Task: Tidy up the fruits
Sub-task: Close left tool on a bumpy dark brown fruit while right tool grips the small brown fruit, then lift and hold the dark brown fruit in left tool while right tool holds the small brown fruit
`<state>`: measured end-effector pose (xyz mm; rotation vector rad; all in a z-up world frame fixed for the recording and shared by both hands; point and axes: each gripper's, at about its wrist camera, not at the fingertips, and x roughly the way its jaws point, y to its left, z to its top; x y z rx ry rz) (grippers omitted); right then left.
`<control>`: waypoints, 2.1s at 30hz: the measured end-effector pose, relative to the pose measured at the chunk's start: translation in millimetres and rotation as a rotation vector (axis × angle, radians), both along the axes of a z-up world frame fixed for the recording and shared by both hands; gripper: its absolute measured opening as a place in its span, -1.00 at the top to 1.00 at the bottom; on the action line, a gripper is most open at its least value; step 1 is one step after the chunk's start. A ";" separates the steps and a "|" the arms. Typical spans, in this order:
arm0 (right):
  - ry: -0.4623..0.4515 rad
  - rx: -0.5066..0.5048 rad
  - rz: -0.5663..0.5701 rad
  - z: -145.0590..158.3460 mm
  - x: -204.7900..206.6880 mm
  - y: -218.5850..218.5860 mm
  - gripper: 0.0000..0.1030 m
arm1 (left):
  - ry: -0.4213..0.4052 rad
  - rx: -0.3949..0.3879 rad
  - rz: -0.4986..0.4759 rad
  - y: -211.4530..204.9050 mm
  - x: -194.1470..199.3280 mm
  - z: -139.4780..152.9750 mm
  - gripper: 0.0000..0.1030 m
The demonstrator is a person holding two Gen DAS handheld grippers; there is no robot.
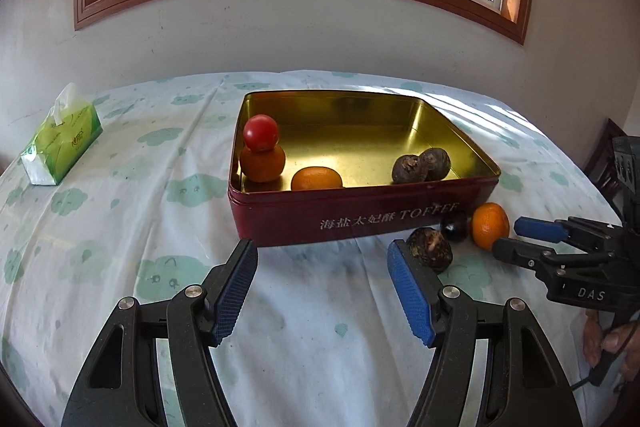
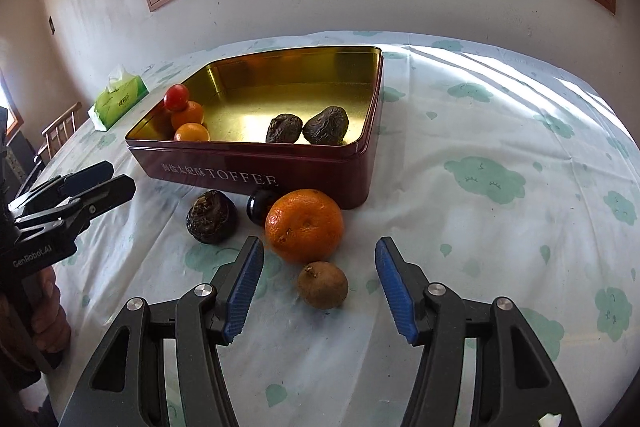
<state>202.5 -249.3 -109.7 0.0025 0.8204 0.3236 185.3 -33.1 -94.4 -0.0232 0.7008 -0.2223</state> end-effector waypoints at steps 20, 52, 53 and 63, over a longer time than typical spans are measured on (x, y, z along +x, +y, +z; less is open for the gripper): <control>0.037 0.064 -0.253 -4.3 -9.2 -53.1 0.55 | 0.072 0.032 -0.206 -53.2 14.8 1.1 -0.32; 0.064 0.117 -0.218 0.6 -21.7 4.5 0.55 | 0.098 0.074 0.085 -7.8 13.9 -16.5 0.26; 0.071 0.113 -0.217 -1.8 -21.1 7.7 0.55 | 0.098 0.073 0.087 -7.5 13.8 -16.5 0.26; 0.050 0.056 -0.227 -6.0 -22.8 18.0 0.55 | 0.120 0.056 0.144 1.5 15.7 -18.2 0.26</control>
